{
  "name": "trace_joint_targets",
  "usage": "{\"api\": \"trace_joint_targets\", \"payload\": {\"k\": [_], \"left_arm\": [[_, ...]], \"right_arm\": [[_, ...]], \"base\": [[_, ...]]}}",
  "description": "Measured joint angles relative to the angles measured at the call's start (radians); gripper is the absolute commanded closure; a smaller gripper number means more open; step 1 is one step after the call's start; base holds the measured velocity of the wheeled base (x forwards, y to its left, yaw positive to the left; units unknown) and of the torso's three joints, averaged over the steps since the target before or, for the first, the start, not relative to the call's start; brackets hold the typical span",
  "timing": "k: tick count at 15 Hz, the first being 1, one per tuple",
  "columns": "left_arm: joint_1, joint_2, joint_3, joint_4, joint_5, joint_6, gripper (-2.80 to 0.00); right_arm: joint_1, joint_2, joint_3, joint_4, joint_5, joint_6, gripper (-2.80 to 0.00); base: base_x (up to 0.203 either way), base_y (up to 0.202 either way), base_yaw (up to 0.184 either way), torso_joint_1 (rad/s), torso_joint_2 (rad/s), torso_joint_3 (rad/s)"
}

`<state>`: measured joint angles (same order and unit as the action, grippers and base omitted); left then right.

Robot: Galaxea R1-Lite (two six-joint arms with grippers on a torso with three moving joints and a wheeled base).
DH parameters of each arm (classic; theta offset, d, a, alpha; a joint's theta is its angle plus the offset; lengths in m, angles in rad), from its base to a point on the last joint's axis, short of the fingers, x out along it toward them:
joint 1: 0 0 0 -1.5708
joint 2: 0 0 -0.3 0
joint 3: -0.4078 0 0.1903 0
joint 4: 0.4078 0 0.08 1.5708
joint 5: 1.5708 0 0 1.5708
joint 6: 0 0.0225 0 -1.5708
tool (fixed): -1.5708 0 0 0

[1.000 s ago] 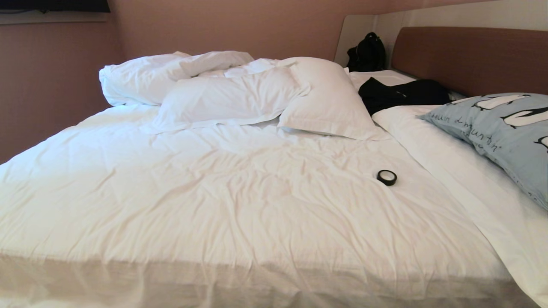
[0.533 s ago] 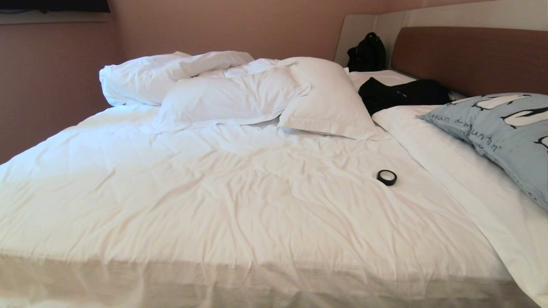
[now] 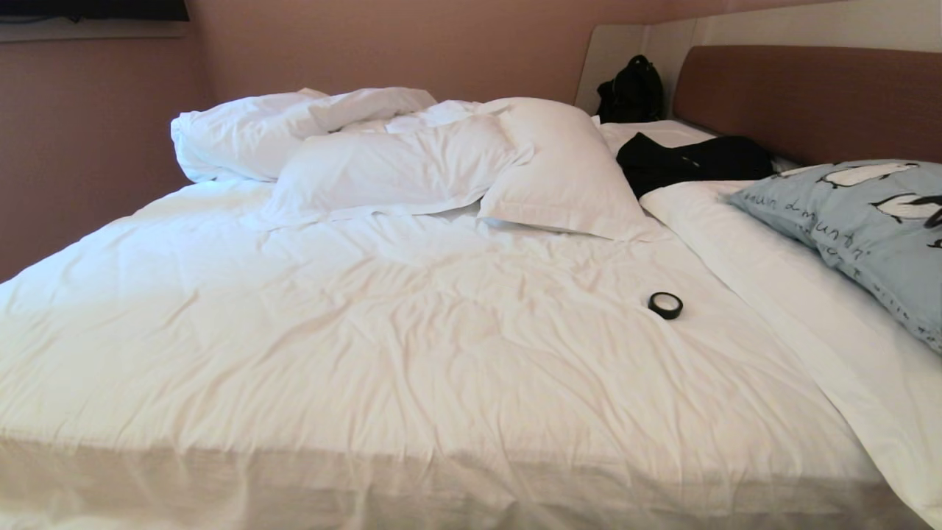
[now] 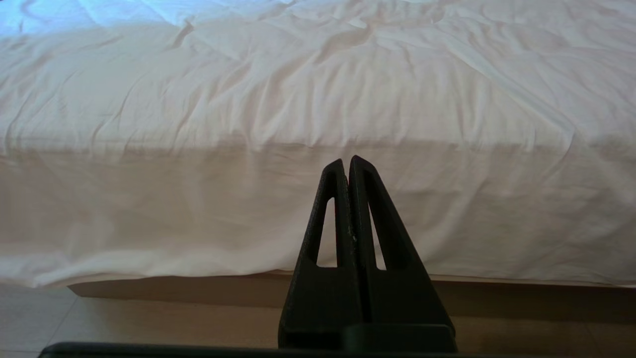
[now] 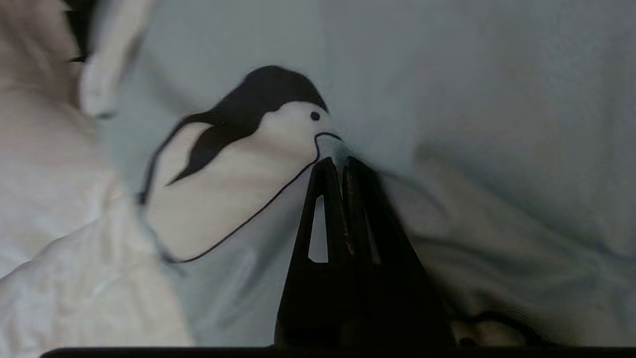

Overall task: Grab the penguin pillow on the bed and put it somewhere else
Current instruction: Pick up the pillow

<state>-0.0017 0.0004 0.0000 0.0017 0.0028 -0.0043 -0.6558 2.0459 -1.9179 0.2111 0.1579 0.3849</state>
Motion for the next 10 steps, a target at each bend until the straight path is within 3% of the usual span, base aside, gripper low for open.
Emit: {"api": "trace_joint_targets", "payload": {"k": [6, 10], "left_arm": [[0.000, 0.000, 0.000, 0.000, 0.000, 0.000, 0.00], [0.000, 0.000, 0.000, 0.000, 0.000, 0.000, 0.00]], "right_arm": [[-0.190, 0.054, 0.072, -0.003, 0.021, -0.069, 0.00], [-0.247, -0.041, 0.177, 0.003, 0.085, -0.094, 0.00]], "base": [[0.000, 0.000, 0.000, 0.000, 0.00, 0.000], [0.000, 0.000, 0.000, 0.000, 0.00, 0.000]]}}
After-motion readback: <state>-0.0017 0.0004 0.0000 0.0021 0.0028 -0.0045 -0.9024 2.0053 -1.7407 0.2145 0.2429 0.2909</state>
